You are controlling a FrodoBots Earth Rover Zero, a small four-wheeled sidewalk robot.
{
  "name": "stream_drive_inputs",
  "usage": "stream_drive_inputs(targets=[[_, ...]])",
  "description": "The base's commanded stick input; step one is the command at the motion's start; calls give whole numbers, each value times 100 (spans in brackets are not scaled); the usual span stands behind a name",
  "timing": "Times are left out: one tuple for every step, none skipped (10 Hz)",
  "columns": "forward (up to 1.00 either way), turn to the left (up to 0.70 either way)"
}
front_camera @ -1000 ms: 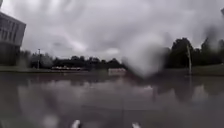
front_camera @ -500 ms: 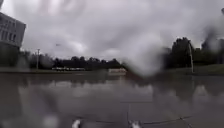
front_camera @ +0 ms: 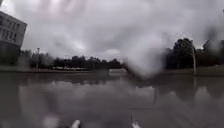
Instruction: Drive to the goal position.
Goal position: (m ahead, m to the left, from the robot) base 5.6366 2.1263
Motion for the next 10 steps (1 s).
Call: stream_drive_inputs(targets=[[70,0],[70,0],[70,0],[70,0],[70,0],[70,0],[70,0],[70,0],[70,0],[70,0]])
